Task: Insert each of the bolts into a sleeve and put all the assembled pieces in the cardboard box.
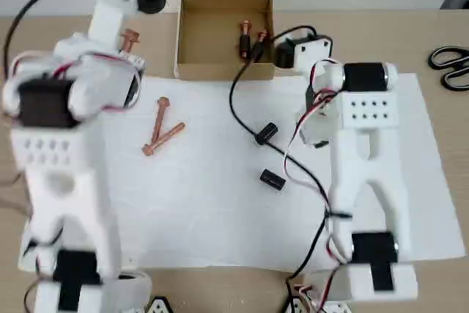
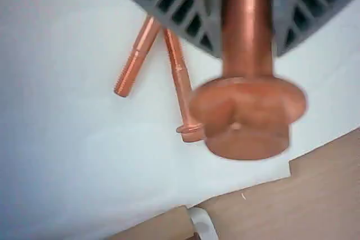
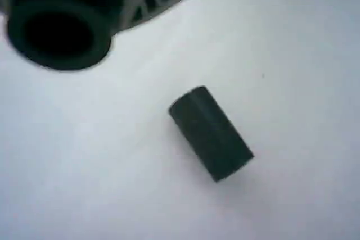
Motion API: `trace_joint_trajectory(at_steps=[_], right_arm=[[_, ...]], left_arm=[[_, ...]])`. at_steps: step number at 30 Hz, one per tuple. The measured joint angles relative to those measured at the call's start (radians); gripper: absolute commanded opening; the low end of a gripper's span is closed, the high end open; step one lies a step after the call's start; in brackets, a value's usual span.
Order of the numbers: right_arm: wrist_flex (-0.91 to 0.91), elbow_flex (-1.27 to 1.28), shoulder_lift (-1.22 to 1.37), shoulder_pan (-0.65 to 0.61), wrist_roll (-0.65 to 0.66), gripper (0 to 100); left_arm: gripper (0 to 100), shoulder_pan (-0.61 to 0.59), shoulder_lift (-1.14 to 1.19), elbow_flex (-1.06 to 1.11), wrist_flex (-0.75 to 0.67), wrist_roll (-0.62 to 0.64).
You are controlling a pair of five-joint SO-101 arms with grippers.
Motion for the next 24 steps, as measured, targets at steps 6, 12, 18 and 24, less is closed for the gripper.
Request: trace_joint_trajectory(at_steps=[6,12,18,24], right_arm=[[0.0,0.051,-0.227,-0.068,0.0,0.6],[-0.08,0.229,-0.499,-0.112,-0.037,0.6],[-0.351,0.566,-0.798,-0.112,-0.06,0.5],[-0.651,0.937,-0.984,-0.078,-0.06,0.4]], left_arm=[[1,0.0,-0.238,0.184,0.0,0.086],[1,0.0,-0.397,0.334,0.0,0.146],[1,0.0,-0.509,0.496,-0.029,0.152],[1,0.0,-0.595,0.672,-0.029,-0.012]])
